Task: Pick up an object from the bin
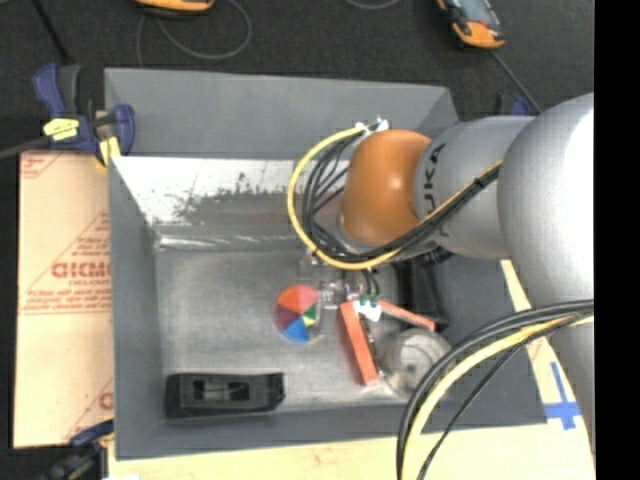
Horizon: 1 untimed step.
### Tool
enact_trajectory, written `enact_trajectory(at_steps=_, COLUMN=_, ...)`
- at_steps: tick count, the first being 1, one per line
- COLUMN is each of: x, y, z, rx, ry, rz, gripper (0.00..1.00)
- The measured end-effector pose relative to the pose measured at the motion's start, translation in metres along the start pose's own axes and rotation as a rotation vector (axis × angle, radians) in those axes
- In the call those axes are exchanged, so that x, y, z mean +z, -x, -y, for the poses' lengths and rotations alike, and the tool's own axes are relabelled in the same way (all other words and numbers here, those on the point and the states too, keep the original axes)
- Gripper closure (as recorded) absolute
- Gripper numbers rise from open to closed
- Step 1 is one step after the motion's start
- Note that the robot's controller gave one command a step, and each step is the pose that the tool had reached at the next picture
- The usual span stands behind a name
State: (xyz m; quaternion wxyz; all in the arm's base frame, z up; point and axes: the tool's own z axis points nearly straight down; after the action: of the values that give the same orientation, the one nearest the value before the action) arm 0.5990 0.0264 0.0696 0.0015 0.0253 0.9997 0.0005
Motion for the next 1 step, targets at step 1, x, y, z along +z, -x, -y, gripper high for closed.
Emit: enact_trajectory(at_steps=1, x=-0.0014, y=-0.0150, z=0.0054, rx=0.123, ry=0.000, rz=0.000, gripper=1.00)
